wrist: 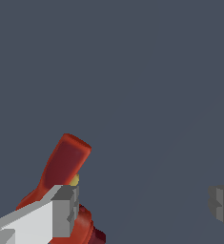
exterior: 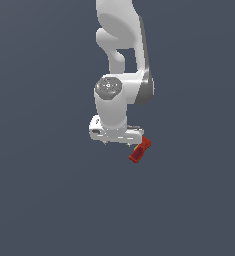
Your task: Pick up the object and move it to a goal position.
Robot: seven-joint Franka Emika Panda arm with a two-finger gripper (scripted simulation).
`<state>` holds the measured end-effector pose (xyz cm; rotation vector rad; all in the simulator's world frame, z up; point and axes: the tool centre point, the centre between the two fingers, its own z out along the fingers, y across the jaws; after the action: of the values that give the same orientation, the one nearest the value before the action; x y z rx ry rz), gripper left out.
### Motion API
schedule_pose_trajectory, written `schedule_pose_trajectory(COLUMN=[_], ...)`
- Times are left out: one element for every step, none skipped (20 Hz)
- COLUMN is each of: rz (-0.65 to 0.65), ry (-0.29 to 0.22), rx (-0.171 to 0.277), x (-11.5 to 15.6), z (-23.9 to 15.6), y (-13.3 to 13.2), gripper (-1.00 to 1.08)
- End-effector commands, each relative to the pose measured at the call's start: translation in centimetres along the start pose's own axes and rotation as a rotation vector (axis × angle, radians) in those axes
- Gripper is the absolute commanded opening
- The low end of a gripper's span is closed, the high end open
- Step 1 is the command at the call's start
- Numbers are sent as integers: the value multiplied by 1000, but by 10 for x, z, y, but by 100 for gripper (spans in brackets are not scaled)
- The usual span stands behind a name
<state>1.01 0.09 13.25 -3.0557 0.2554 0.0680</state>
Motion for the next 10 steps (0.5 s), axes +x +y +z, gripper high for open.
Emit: schedule_pose_trajectory(rz=[59, 87, 117, 148, 182, 217, 251, 283, 313, 342], ry=[-25, -37, -50, -64, -80, -96, -113, -129, -145, -160], rx=[35, 51, 69, 87, 107, 128, 148, 168, 186, 203], x=[2, 3, 4, 5, 5, 6, 7, 8, 9, 9], z=[11, 16, 21, 26, 32, 38, 44, 49, 54, 59], y=[-6, -9, -12, -16, -19, -23, -27, -31, -35, -38], gripper=[108, 108, 108, 108, 108, 108, 108, 108, 108, 108])
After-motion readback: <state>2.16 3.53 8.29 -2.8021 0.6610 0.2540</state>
